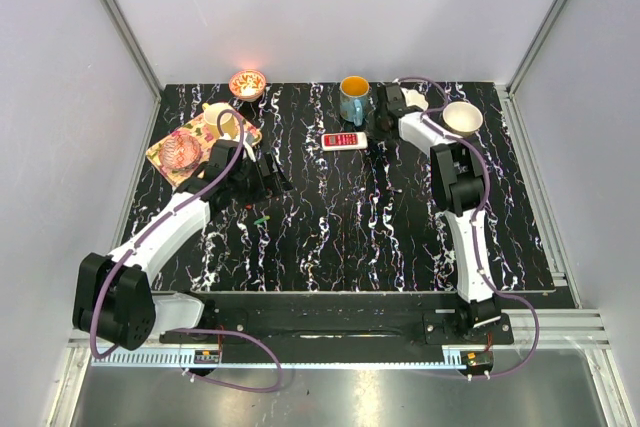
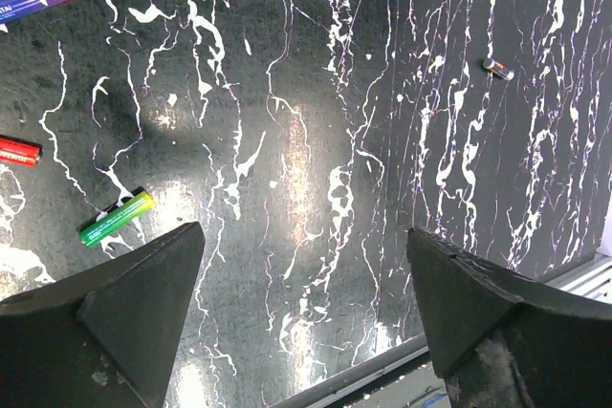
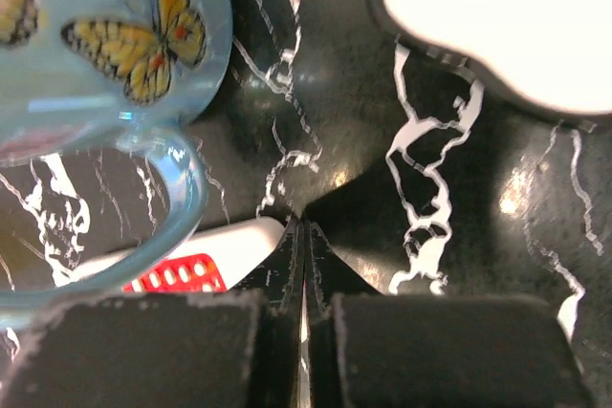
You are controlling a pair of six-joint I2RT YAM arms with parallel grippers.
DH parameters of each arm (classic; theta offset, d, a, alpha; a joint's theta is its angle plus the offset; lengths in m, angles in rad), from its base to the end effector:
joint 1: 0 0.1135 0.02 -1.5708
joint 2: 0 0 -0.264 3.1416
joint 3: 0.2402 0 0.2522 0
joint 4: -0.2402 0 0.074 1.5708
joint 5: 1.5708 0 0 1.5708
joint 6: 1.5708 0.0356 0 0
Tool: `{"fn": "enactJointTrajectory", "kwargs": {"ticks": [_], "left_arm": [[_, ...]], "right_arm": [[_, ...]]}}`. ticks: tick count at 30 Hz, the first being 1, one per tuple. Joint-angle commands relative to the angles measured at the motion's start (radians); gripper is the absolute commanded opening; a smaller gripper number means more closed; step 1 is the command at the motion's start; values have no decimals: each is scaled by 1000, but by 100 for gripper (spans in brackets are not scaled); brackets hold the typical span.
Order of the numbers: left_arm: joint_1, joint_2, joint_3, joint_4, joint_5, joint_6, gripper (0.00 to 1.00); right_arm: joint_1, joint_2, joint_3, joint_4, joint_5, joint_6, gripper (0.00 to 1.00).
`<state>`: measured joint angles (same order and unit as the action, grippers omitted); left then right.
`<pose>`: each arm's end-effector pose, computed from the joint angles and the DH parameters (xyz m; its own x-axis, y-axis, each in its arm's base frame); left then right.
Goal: Load the batteries into the remote control
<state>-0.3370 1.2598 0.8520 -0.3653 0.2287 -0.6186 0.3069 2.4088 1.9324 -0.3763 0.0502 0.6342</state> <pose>0.2481 -0.0955 0.2469 -0.8125 -0.3138 -0.4913 0.0050 0.8390 -0.5440 0.5091 0.1595 0.1486 -0.7384 0.3868 -0.5524 0.2077 0.9098 0.3594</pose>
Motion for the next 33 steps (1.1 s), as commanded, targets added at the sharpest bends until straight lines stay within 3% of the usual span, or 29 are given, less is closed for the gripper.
{"fn": "enactJointTrajectory", "kwargs": {"ticks": [1,8,19,20,21,24,25,28,33], "left_arm": [[-4,-13,21,40,27,-10,91],[-8,-37,-13,60,49,-29,91],[-40,-88,-71,85,49,-66,91],[-42,-98,-74,86,47,-69,91],[-42,-106,-83,85,40,-72,91],[-42,-135,-93,86,26,-78,91],[-42,-141,-96,85,26,-78,91],[-42,-152,-100,86,23,-78,91],[-43,-149,-110,86,31,-72,91]], "right_arm": [[44,-97,-114,25,-39,15,0],[101,-180,-295,94,-47,19,0],[221,-310,-430,132,-29,-33,3],[221,-330,-458,148,-14,-42,8],[224,-353,-475,160,25,-63,25],[224,-416,-492,191,53,-163,61],[224,-421,-481,191,50,-195,68],[225,-387,-408,175,13,-352,84],[224,-295,-254,129,-10,-560,94]]}}
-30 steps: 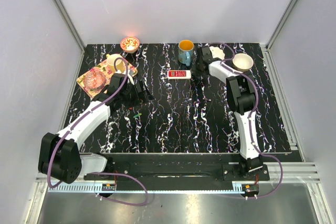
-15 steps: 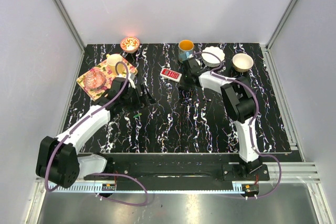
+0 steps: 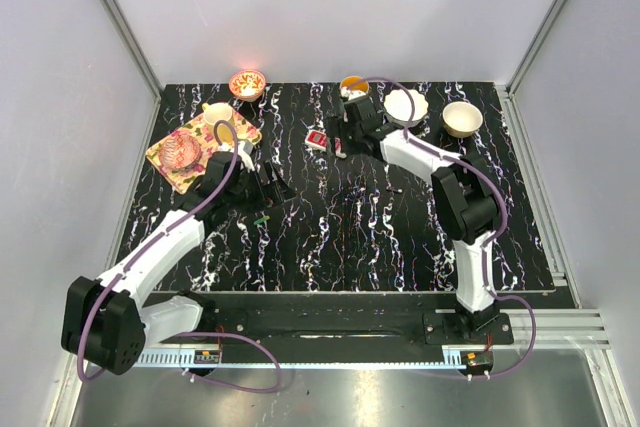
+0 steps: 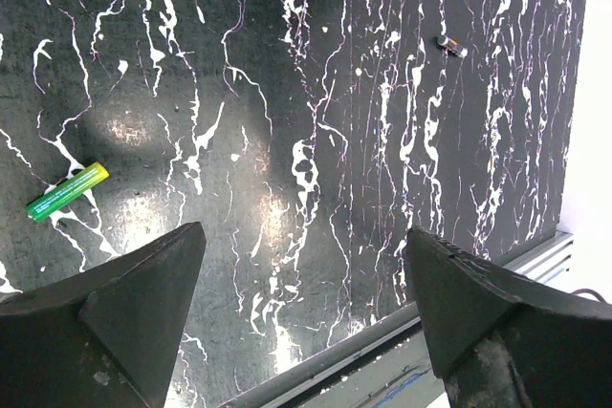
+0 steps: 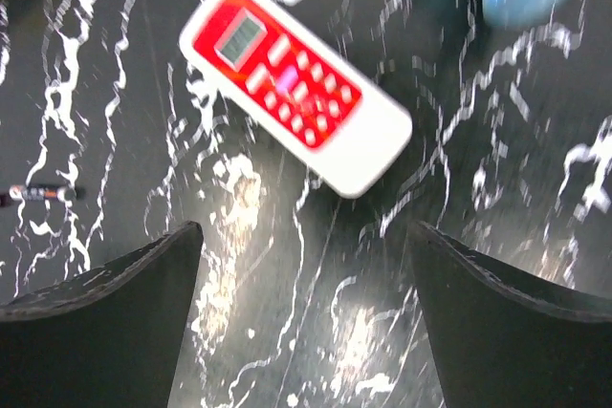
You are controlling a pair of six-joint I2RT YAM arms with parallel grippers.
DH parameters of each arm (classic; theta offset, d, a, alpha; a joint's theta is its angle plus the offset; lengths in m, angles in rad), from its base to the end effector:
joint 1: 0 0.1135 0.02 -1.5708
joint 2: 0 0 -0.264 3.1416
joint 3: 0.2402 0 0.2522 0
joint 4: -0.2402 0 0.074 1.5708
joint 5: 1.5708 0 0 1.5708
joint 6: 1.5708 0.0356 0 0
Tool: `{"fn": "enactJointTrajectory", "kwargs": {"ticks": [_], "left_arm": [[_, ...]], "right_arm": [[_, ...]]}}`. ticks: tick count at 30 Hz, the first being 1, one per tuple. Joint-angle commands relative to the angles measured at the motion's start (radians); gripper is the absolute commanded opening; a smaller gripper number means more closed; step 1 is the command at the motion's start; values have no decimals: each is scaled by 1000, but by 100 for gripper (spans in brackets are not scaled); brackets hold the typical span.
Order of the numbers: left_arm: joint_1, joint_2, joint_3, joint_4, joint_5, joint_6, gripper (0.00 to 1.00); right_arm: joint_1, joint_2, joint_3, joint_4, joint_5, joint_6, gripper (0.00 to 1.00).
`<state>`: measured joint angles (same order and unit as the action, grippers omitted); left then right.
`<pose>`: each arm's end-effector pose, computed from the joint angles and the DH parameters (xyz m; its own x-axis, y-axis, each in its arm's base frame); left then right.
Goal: Load the batteries into the remote control
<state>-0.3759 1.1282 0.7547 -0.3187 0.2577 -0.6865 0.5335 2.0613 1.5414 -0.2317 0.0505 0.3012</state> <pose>0.2203 -0.0967 0.2493 -0.7999 -0.3432 -0.4924 0.0395 0.7885 -0.6138 0.4028 0.2358 0.2019 -0.7027 -0.0709 -0.7079 -0.2803 0.9422 0.1838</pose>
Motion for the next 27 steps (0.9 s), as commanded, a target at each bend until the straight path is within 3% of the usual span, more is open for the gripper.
{"fn": "enactJointTrajectory", "kwargs": {"ticks": [1,10,19,27], "left_arm": [[-4,-16,-12,38,2,-2,91],[-4,1,37,-3,-14,41,91],[-4,24,72,0,0,50,91],[-4,45,72,13,11,47,91]], "right_arm": [[-3,94,195,-46,-15,-246,95],[-3,264,433,-156,-71,-359,97],[-3,352,516,-198,-64,-355,98],[5,369,508,-262,-80,-252,96]]}}
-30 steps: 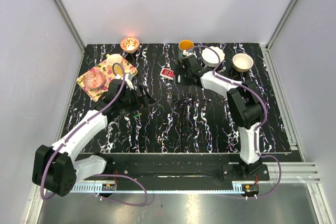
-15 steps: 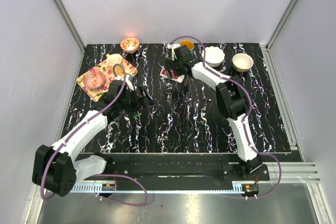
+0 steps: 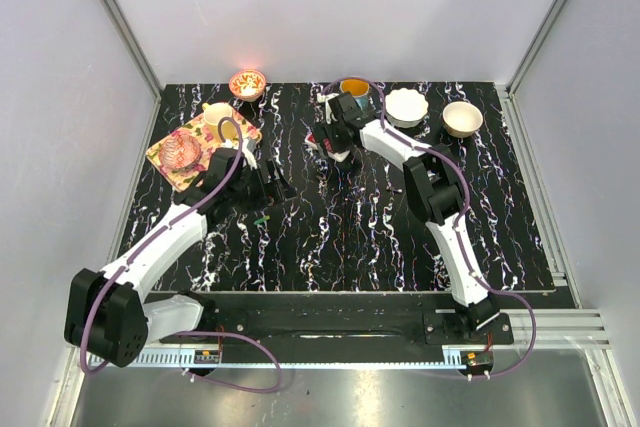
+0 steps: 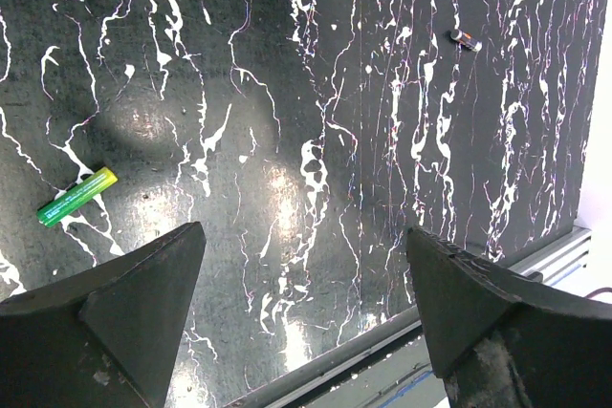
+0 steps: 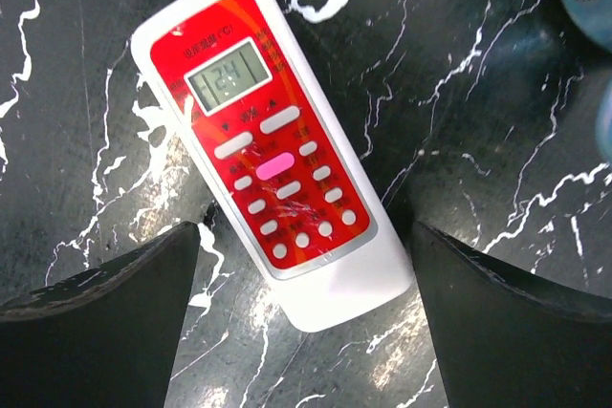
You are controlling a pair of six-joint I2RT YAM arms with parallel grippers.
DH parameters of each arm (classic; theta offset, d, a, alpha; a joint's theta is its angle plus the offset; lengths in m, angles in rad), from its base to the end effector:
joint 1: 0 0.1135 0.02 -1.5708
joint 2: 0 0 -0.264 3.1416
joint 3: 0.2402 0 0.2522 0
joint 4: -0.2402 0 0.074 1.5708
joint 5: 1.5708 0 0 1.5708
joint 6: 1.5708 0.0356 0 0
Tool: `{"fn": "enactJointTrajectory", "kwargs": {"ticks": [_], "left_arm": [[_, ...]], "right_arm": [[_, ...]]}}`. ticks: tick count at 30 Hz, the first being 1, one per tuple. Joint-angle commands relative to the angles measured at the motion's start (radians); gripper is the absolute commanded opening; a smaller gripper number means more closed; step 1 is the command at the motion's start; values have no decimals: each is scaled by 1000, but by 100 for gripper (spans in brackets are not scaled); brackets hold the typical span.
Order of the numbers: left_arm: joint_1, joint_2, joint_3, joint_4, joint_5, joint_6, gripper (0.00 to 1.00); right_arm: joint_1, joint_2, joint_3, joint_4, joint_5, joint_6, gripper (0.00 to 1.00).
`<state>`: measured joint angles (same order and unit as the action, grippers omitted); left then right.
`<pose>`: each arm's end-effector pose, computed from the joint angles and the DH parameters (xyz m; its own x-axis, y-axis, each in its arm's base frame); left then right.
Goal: Load the batteries into the remote control
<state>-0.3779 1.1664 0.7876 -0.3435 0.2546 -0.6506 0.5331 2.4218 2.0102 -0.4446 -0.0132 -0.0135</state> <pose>0.2265 -0.0996 0.2497 -0.8116 -0.3084 -0.4962 0.0517 0.8080 -0.5869 0.4638 0.2742 0.1617 -0.6435 -0.3954 -0.6554 -0.5243 0.8515 0.0011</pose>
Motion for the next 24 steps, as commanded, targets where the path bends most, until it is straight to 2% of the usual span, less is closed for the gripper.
{"fn": "enactJointTrajectory", "kwargs": {"ticks": [1,4,6,9,11,16,19,24], "left_arm": [[-4,7,39,41,14,8,91],[-3,7,35,47,15,3,91],[-3,3,30,47,14,0,91],[-3,-2,24,49,9,-12,91],[-3,-2,18,52,6,-20,90],[-3,-2,12,54,-23,-38,90],[-4,1,13,55,-47,-46,90],[-3,2,7,106,-57,-67,90]], "right_arm": [[10,3,35,-66,-13,91,95],[18,-27,-20,-60,1,145,91],[25,-55,-54,-49,9,181,86],[44,-93,-132,-33,9,247,73],[54,-108,-162,-19,45,291,69],[99,-150,-257,-19,143,429,50],[111,-196,-347,-14,165,559,51],[151,-271,-484,-2,162,675,54]]}}
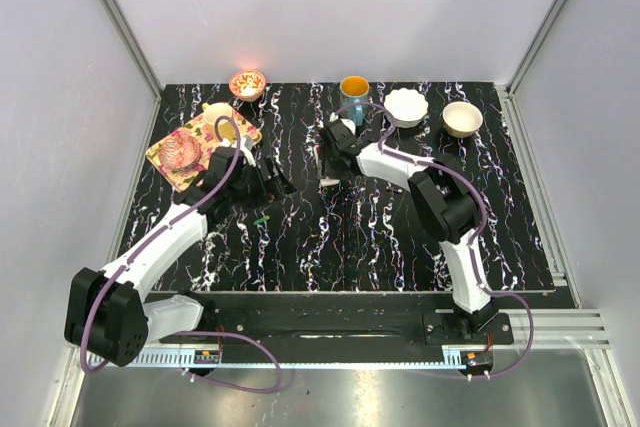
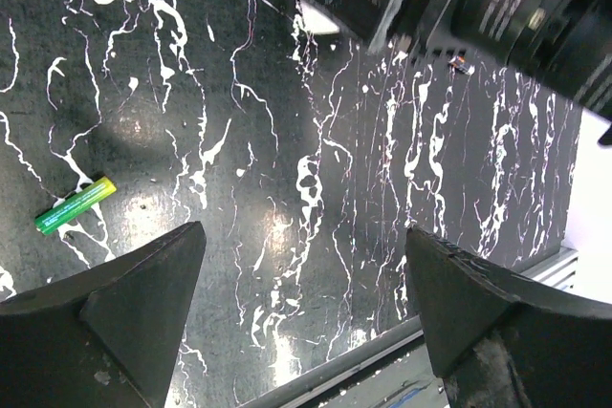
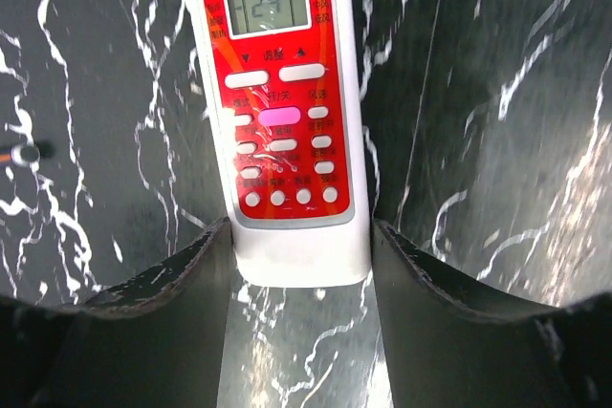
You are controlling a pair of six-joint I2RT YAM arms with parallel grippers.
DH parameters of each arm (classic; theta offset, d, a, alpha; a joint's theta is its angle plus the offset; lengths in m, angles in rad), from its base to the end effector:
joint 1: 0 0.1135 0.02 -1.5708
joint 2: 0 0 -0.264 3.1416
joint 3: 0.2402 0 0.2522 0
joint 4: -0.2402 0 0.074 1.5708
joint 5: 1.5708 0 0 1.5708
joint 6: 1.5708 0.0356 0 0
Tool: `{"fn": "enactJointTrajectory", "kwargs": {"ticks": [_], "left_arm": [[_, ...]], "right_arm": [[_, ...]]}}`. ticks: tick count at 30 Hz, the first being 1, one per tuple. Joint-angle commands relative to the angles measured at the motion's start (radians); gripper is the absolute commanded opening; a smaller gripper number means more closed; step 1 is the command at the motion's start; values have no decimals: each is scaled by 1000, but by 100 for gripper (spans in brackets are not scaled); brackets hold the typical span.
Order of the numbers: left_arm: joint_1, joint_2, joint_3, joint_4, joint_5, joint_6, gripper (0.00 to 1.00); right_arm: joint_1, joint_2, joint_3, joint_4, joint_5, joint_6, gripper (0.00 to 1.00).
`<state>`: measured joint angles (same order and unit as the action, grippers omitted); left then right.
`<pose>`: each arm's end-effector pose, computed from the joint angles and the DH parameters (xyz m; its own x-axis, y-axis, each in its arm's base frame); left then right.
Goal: Load the batteries into the remote control
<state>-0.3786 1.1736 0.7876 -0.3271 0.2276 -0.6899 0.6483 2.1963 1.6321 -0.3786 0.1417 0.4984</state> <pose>0.2290 -0.0997 0.2492 -0.7990 -0.3495 -0.4894 0.0132 0.8034 -0.5952 0.3839 0.2845 0.1588 -0.8207 -0.0280 -0.5707 -0.1586 0.9707 0.1805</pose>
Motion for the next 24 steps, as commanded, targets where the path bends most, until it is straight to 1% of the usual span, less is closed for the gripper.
{"fn": "enactJointTrajectory", "kwargs": {"ticks": [1,6,8,9,11,12,13,15,16,18,20,21,23,24], "left_arm": [[-3,-3,12,91,-28,-36,90],[-14,11,15,82,-57,-43,90],[-20,11,12,79,-82,-39,90],[-22,15,13,73,-92,-34,90],[-31,21,28,60,-118,-13,91],[-37,38,38,39,-154,-5,92],[-43,50,70,21,-174,4,94],[-48,101,111,-35,-214,10,99],[-49,119,151,-52,-221,13,99],[-55,165,183,-75,-252,15,99],[-69,191,219,-72,-254,10,99],[-78,225,229,-60,-257,9,99],[-114,271,284,-55,-290,3,98],[-126,334,309,-61,-300,0,95]], "right_arm": [[42,-55,-124,-69,9,181,55],[65,-108,-233,-54,-2,201,56],[67,-128,-264,-45,-2,212,61],[67,-159,-288,-46,10,216,71],[68,-197,-304,-45,59,223,81],[65,-239,-307,-48,74,223,89],[67,-257,-305,-49,96,216,91],[67,-315,-296,-54,105,209,93],[67,-335,-293,-59,102,201,95],[67,-389,-282,-83,98,190,95],[68,-437,-290,-104,111,167,95],[67,-498,-322,-111,122,155,96],[67,-570,-369,-112,159,114,95],[67,-645,-423,-114,170,102,96]]}}
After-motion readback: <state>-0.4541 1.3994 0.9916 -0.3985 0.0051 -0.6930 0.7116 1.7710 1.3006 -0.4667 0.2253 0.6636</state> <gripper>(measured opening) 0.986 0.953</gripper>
